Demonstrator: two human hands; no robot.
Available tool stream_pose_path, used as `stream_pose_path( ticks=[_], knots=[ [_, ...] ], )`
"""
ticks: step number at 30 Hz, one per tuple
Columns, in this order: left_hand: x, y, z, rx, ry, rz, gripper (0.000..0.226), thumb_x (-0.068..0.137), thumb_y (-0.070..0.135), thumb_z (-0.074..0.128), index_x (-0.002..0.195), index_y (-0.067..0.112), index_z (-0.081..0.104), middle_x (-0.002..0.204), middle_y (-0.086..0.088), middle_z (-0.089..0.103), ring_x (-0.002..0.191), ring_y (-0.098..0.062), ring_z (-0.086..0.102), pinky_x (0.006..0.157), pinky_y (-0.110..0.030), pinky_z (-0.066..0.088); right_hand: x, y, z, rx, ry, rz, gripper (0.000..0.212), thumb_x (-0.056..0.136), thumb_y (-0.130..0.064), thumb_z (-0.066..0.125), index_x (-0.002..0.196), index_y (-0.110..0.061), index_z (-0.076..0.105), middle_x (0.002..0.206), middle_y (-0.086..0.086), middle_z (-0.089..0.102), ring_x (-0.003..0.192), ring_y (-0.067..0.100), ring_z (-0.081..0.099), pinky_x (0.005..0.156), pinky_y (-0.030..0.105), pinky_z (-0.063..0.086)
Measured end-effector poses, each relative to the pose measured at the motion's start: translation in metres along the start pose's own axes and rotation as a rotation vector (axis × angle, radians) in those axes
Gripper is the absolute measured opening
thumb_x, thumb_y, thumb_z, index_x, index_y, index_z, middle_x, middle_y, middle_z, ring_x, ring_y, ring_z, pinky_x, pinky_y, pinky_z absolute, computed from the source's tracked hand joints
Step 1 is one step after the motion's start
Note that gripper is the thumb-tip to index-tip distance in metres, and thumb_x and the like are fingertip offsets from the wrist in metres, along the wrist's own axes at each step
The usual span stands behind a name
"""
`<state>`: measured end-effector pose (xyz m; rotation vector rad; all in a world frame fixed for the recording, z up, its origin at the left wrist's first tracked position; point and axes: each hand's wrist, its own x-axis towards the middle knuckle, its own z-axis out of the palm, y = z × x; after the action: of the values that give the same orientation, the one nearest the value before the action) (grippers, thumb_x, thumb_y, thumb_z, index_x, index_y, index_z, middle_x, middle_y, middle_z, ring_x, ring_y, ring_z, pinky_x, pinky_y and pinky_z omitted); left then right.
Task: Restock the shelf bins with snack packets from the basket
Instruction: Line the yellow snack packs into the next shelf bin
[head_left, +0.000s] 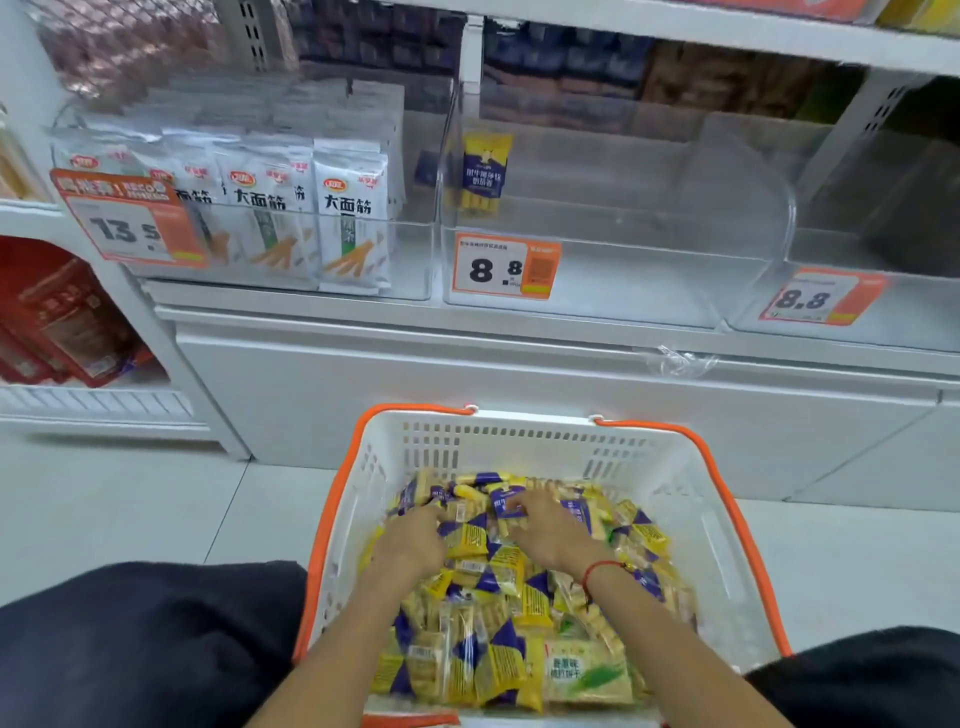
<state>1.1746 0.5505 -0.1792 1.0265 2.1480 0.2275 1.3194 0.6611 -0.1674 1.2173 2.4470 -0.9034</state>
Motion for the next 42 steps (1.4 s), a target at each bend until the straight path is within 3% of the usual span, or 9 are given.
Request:
stream_pose_path(
  ticks=[4,7,12,17,19,22,27,33,42],
  knots=[
    [0.014,-0.009,0.022,-0.075,-0.024,0.038,0.047,0.097,0.026,0.049,0.143,0.022,0.042,0.135,-0.008,0.055,0.106,-0.024,0.061,0.086,-0.034,0.050,0.007,0.019,0.036,0.111,0.143,0.121,0.056,0.101,-0.032,0.040,0.150,-0.012,0.021,0.156,0.008,0.016,0.137,0.026,0.035,0.105,0.037,0.036],
    [0.025,0.003,0.036,-0.003,-0.019,0.065,0.059,0.092,0.044,0.054,0.146,0.028,0.035,0.147,-0.008,0.039,0.134,-0.028,0.037,0.106,-0.043,0.038,0.019,0.025,0.046,0.133,0.167,0.177,0.056,0.100,-0.034,0.039,0.148,-0.010,0.023,0.152,0.011,0.024,0.137,0.027,0.033,0.105,0.038,0.036],
    [0.028,0.013,0.057,0.093,0.053,0.047,0.071,0.086,0.042,0.063,0.147,0.030,0.029,0.154,-0.003,0.020,0.143,-0.027,0.016,0.113,-0.042,0.028,0.035,0.024,0.054,0.134,0.175,0.299,0.051,0.093,-0.035,0.055,0.135,-0.009,0.042,0.144,0.013,0.032,0.119,0.029,0.051,0.092,0.037,0.046],
    [0.030,0.015,0.050,0.123,0.116,0.063,0.071,0.081,0.027,0.069,0.144,0.029,0.036,0.144,0.001,0.044,0.131,-0.022,0.043,0.102,-0.037,0.042,0.031,0.025,0.058,0.211,0.317,0.286,0.043,0.084,-0.025,0.070,0.119,-0.011,0.049,0.126,0.009,0.048,0.114,0.027,0.051,0.086,0.036,0.048],
    [0.024,0.010,0.046,0.069,0.198,0.074,0.057,0.087,0.019,0.064,0.139,0.031,0.043,0.129,0.006,0.059,0.108,-0.018,0.061,0.083,-0.032,0.052,0.022,0.023,0.054,0.267,0.347,0.245,0.036,0.084,-0.023,0.069,0.111,-0.015,0.047,0.107,0.005,0.056,0.090,0.021,0.057,0.069,0.032,0.047],
    [0.015,0.007,0.039,-0.173,0.285,0.046,0.031,0.096,0.021,0.053,0.127,0.024,0.048,0.119,0.007,0.062,0.091,-0.018,0.064,0.068,-0.033,0.051,0.011,0.019,0.043,0.460,0.348,0.227,0.026,0.086,-0.017,0.065,0.099,-0.017,0.042,0.086,0.003,0.059,0.063,0.020,0.056,0.054,0.031,0.042],
    [0.005,0.012,0.002,-0.725,0.321,-0.031,0.038,0.096,0.031,0.055,0.127,0.010,0.054,0.122,-0.002,0.059,0.112,-0.026,0.058,0.090,-0.032,0.045,-0.010,0.005,0.010,0.969,0.294,0.241,0.032,0.085,-0.003,0.066,0.111,-0.011,0.049,0.107,0.015,0.059,0.079,0.021,0.060,0.056,0.018,0.050],
    [-0.013,0.022,-0.033,-1.203,0.167,-0.130,0.031,0.090,0.042,0.060,0.096,0.012,0.065,0.092,-0.007,0.068,0.079,-0.015,0.059,0.074,-0.026,0.046,-0.042,-0.004,-0.018,1.283,0.104,0.131,0.037,0.086,-0.008,0.067,0.119,-0.009,0.050,0.090,0.004,0.067,0.079,0.013,0.064,0.079,0.024,0.053],
    [-0.023,0.037,-0.035,-1.449,-0.098,-0.138,0.053,0.098,0.055,0.031,0.119,0.015,0.059,0.104,-0.008,0.070,0.088,-0.021,0.067,0.057,-0.030,0.055,-0.050,-0.012,-0.026,1.275,0.022,-0.008,0.044,0.081,-0.006,0.071,0.121,-0.017,0.054,0.099,0.006,0.072,0.091,0.017,0.069,0.076,0.023,0.055]
  ],
)
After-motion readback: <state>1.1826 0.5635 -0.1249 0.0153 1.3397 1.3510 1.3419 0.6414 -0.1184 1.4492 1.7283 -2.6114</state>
